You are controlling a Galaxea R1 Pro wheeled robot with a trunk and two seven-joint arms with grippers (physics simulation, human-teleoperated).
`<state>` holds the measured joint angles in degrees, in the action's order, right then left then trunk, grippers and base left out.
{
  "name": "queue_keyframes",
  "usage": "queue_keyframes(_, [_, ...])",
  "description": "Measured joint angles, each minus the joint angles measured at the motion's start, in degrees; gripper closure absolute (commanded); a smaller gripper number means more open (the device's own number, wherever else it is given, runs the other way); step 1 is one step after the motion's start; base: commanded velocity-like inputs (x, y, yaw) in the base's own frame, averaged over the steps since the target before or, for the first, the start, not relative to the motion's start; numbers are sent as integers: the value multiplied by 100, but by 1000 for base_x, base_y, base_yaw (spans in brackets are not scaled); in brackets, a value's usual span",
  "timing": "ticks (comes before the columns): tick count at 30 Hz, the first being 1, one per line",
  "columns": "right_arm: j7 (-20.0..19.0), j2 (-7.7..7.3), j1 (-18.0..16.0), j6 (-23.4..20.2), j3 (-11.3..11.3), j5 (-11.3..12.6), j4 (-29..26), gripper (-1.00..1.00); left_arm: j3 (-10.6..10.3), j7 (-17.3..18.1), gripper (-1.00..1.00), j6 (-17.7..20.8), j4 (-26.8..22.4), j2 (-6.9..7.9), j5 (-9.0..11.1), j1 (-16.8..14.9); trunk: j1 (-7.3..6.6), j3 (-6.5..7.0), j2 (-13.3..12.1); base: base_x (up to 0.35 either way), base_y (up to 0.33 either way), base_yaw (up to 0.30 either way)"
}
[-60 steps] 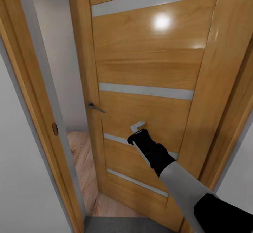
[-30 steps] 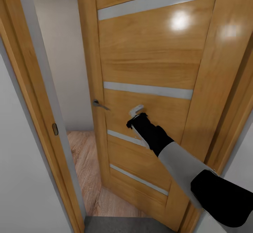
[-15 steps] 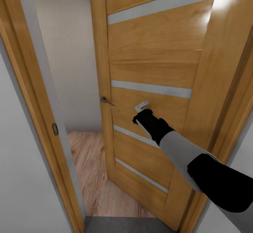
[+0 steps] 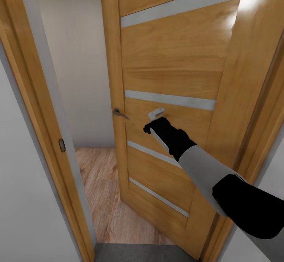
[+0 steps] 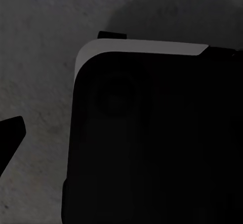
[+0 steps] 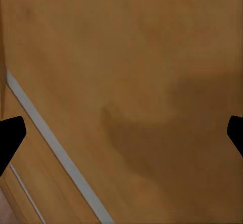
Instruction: Move the two storage containers from the living room to the garage. In the garage, place one container on the floor and stack the other container on top of it (either order is fine).
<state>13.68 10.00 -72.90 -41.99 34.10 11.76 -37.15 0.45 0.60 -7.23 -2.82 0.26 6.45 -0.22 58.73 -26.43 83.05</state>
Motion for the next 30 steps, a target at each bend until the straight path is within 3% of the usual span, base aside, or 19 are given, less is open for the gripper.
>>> queue_keyframes(12, [-41, 0, 46, -380, 13, 22, -671, -100, -1, 4, -100, -1, 0, 3, 0, 2, 0, 0, 0, 0, 0, 0])
queue_keyframes(16, [-169, 0, -83, -251, 32, 10, -543, -100, 9, 11, -100, -5, -3, 8, 11, -1, 0, 0, 0, 0, 0, 0])
queue_keyframes(30, [-118, 0, 80, -358, 89, 32, -713, -100, 22, -26, -100, -13, -10, -8, 26, -2, 0, 0, 0, 0, 0, 0])
